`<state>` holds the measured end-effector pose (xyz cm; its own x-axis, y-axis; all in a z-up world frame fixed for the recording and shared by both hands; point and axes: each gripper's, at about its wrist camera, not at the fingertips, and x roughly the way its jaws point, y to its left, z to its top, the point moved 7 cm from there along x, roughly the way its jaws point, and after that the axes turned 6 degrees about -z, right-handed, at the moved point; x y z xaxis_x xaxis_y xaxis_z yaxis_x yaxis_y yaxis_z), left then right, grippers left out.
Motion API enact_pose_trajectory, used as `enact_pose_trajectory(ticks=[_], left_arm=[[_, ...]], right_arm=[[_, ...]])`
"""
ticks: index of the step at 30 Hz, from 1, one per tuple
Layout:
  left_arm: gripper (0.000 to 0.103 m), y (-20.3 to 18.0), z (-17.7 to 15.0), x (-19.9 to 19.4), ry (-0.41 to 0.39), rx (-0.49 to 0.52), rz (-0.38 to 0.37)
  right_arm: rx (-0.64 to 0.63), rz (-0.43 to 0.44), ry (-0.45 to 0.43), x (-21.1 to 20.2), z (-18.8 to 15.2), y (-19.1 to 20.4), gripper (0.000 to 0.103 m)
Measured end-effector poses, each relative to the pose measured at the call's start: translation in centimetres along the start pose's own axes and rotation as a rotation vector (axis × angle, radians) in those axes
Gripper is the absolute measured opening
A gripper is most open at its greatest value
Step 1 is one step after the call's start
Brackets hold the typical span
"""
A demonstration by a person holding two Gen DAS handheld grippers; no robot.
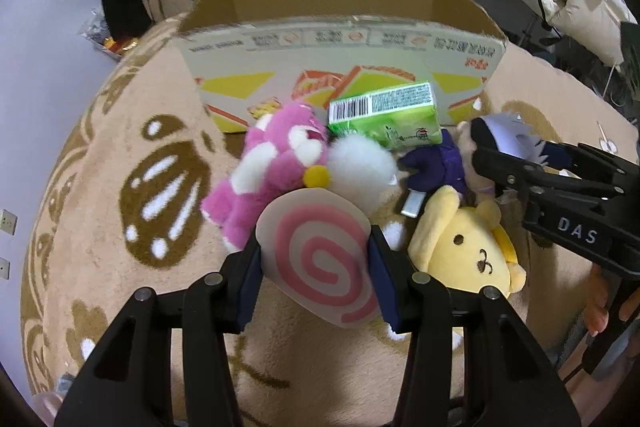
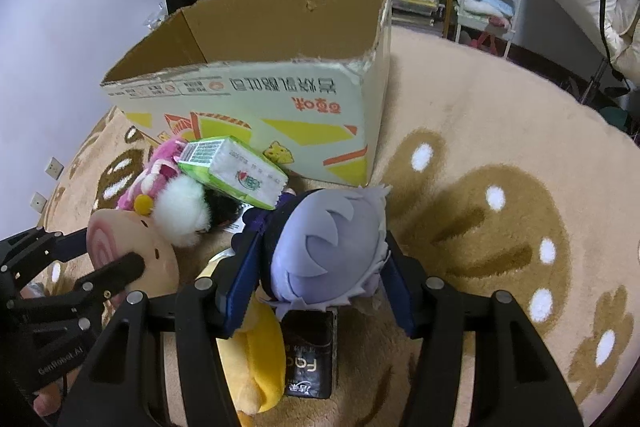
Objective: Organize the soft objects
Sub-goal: 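Lift the swirl cushion with the left gripper while the right carries the doll over the box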
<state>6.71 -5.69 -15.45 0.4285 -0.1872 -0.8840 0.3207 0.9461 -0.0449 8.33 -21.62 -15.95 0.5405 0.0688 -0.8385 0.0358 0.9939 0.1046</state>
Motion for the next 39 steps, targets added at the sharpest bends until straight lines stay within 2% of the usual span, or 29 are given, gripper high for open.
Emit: enact_pose_trajectory(ticks=[8, 15, 18, 22, 32, 39], left_arm=[[0.047, 1.4, 0.3, -3.4, -0.118, -0.019, 0.066], [0.047, 1.8, 1.7, -7.6, -0.303, 0.010, 0.125], [0.048, 1.5, 2.3, -9.0, -0.370, 0.025, 0.128], [0.048, 1.9, 3.1, -9.7, -0.409, 0.020, 0.128], [0.048, 2.9, 7.2, -12.1, -0.548, 0.020, 0.106], [0.048, 2.9, 11.0, -11.4, -0.585, 0.070, 0.123]], right_arm=[[0.043, -0.022, -0.085, -3.2, 0.5, -0.8, 0.061], [0.077, -0.014, -0.233, -7.3, 1.7, -1.3, 0.061], [0.092, -0.001, -0.265, -8.2, 2.1, -1.4, 0.061], [0.097, 0.004, -0.286, -8.4, 2.5, -1.5, 0.061], [0.078, 0.009, -0.430, -10.8, 4.4, -1.0, 0.061], [0.060, 0.018, -0.493, -10.7, 7.2, -0.6, 0.061]])
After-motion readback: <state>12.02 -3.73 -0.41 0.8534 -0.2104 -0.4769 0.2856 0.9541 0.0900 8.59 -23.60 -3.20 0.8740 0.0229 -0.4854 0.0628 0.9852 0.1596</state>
